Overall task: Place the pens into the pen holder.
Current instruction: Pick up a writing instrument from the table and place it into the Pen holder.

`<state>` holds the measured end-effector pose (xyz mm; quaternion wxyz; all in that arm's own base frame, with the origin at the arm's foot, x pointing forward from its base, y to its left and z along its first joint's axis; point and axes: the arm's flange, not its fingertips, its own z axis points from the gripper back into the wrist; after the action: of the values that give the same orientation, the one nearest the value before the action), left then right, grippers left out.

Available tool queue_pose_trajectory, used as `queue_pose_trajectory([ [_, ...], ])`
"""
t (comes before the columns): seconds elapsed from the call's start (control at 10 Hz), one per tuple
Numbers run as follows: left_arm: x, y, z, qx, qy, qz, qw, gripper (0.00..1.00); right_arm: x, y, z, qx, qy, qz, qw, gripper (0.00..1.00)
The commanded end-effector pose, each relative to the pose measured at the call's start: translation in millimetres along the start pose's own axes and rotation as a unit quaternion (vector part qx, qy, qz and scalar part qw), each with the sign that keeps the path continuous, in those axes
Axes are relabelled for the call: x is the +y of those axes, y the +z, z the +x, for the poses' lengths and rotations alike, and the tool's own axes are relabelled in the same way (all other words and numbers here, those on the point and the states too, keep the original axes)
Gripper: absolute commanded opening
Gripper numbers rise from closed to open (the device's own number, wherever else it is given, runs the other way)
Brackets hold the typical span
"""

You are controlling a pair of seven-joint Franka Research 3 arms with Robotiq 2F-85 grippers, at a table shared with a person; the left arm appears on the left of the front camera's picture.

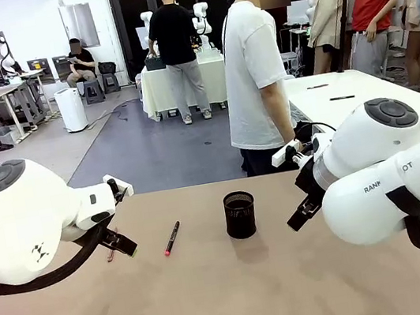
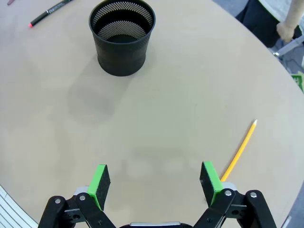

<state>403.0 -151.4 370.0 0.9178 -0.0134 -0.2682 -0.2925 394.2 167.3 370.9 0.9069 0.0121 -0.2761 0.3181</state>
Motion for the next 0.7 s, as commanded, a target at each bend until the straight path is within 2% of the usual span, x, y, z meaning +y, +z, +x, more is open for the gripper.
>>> queue_pose_trajectory([
  [0.0,0.0,0.1,0.1,0.000,0.000,0.000,1.000,1.00,-0.1,0.0,0.0,0.000,0.000,0.000,1.000,1.00],
  [0.6,0.0,0.1,0.1,0.000,0.000,0.000,1.000,1.00,-0.1,0.0,0.0,0.000,0.000,0.000,1.000,1.00],
])
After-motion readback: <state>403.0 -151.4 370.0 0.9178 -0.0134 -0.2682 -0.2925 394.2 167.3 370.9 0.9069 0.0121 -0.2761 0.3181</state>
